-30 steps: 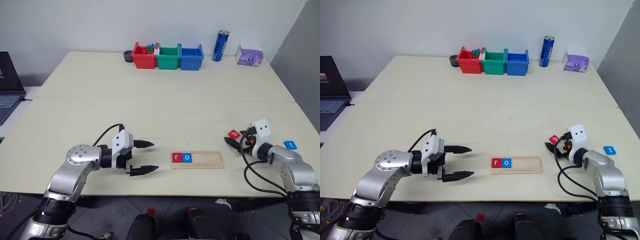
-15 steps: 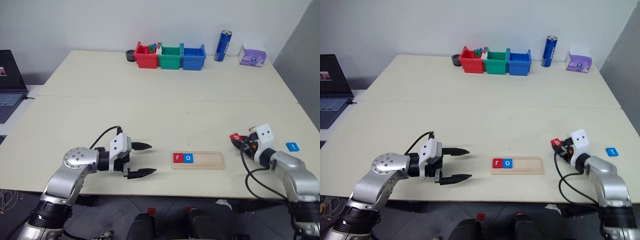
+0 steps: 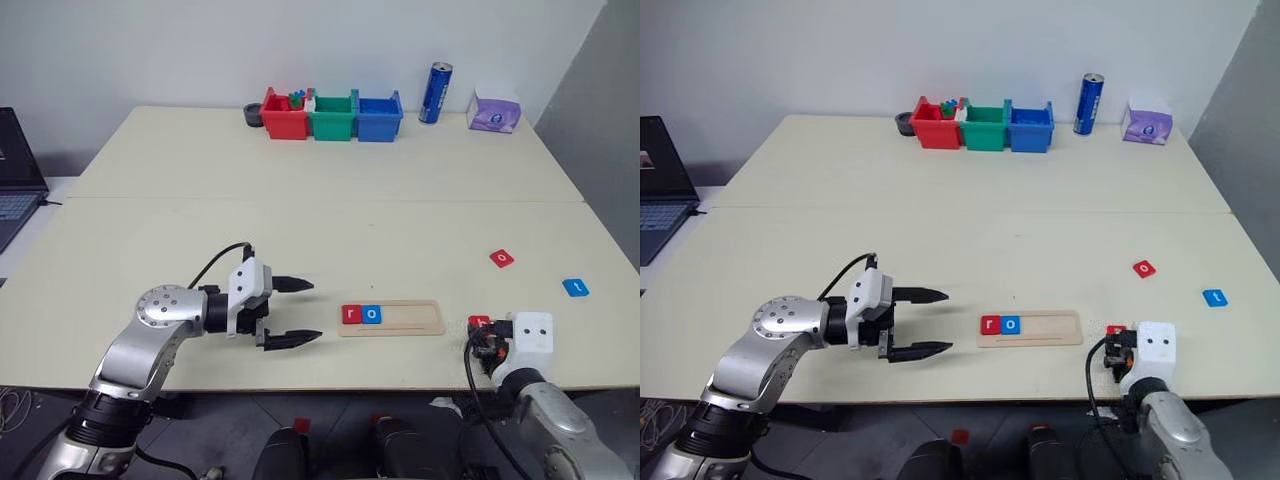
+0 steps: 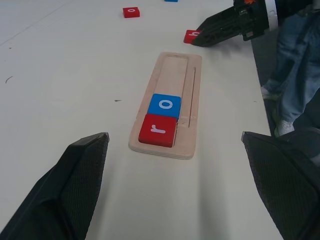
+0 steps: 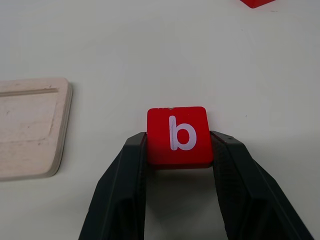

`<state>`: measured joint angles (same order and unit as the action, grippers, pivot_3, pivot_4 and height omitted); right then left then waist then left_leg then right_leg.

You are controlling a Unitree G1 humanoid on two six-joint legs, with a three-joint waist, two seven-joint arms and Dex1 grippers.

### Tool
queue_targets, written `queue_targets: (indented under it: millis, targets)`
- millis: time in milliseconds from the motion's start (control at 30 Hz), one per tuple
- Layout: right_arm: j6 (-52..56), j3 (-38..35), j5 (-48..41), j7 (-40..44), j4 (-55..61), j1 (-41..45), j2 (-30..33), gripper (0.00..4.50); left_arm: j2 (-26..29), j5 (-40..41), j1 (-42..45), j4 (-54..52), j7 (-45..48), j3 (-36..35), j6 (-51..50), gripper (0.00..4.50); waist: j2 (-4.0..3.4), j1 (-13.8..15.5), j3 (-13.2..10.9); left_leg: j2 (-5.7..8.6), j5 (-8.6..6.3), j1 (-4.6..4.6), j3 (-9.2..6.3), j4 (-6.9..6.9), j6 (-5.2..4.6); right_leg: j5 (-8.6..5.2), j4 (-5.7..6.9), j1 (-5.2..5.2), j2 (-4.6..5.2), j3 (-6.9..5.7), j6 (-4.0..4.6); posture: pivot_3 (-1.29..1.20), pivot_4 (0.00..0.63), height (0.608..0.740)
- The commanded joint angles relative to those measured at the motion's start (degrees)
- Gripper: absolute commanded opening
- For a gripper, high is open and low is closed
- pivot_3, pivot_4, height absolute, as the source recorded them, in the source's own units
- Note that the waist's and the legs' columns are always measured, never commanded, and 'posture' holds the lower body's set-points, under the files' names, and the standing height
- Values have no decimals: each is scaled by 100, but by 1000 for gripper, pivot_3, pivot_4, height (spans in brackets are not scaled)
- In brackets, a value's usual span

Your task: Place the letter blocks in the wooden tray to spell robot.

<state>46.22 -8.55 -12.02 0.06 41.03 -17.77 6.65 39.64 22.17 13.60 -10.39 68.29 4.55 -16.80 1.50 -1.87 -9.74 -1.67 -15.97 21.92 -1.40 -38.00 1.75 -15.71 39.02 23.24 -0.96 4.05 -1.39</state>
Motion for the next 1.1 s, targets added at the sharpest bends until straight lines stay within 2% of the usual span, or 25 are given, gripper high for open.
queue_targets:
  millis: [33,233,300,433,567,733,900,1100]
  targets:
    - [72,-57,22,-199,12,-16,-211,1810,19,7,101,-39,24,-4,93,4500,1,0,1,0,0,2,0,0,0,-1,0,0,0,0,2,0,150,740]
    - [19,-309,-130,-147,261,300,-242,3957,-14,-40,67,-22,-30,12,148,4500,0,0,0,1,0,2,-1,1,0,-1,-1,0,1,1,2,0,150,740]
    - [129,-499,-266,73,476,431,22,4439,-21,-50,40,-35,-48,12,161,4500,-2,-1,-2,2,0,2,0,1,0,-1,-1,1,1,2,2,0,150,740]
    - [331,-1011,-824,1252,536,700,1310,4439,-12,-65,-16,-70,-71,10,182,4500,-5,-2,-5,6,0,5,3,1,-1,-1,-4,2,1,3,1,0,150,740]
    - [207,-1164,-1630,3271,186,725,3025,4439,-37,-142,-31,-127,-94,110,214,4500,-4,0,-8,8,-1,3,9,1,-2,-1,-5,-1,-1,-2,1,0,150,740]
    - [-906,-651,-1189,4661,-1043,832,4301,4439,-94,-134,86,-199,-186,228,106,4500,5,3,-13,11,-1,6,9,2,-2,-1,-6,-5,-14,-6,2,0,150,740]
    - [-1788,-121,-693,5195,-2280,1309,4706,4439,-132,-153,144,-265,-253,314,57,4500,11,1,-17,11,-1,6,15,-2,-2,0,-5,-4,-11,-6,1,0,150,740]
    - [-2182,356,-476,5865,-3141,1866,4949,4439,-124,-201,159,-302,-283,389,46,4500,12,5,-18,8,-1,6,13,-2,-2,0,-5,-4,-7,-5,1,0,150,740]
